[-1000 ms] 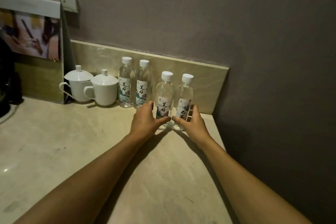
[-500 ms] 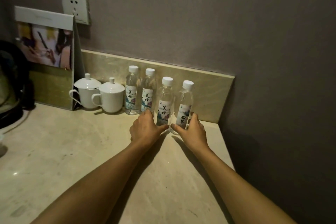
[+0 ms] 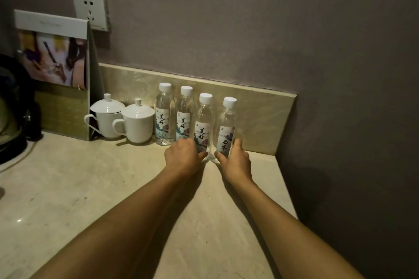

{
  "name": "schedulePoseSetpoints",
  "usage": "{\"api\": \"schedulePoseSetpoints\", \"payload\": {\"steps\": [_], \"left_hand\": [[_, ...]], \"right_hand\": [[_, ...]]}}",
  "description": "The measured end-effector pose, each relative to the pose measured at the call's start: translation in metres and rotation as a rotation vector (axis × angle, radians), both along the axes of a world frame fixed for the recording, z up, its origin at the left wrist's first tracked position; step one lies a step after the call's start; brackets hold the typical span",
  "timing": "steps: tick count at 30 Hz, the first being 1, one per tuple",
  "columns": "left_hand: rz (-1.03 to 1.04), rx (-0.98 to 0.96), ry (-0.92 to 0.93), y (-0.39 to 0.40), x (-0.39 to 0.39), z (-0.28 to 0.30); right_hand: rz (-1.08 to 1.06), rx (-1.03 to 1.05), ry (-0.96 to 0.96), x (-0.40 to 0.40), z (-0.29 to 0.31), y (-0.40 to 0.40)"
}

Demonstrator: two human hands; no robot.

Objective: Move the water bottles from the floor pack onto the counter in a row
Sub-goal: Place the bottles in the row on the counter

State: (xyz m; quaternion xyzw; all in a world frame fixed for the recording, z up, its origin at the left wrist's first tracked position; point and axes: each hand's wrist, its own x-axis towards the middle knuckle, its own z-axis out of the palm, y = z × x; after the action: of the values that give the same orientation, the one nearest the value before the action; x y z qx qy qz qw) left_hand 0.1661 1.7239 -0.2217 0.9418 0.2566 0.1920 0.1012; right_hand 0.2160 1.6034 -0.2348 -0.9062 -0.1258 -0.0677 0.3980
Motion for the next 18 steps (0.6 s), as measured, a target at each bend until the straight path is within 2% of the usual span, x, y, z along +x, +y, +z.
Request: {"api": "schedulePoseSetpoints", "payload": {"steps": [4, 18], "left_hand": [[0.008, 0.117, 0.09, -0.003, 0.005, 0.0], [0.008, 0.129, 0.16, 0.0, 0.021, 0.007]], "right_hand": [[-0.011, -0.03, -0.02, 0.004, 0.0, 0.004], [-0.036, -0.079, -0.036, 0.016, 0.007, 0.013]]}}
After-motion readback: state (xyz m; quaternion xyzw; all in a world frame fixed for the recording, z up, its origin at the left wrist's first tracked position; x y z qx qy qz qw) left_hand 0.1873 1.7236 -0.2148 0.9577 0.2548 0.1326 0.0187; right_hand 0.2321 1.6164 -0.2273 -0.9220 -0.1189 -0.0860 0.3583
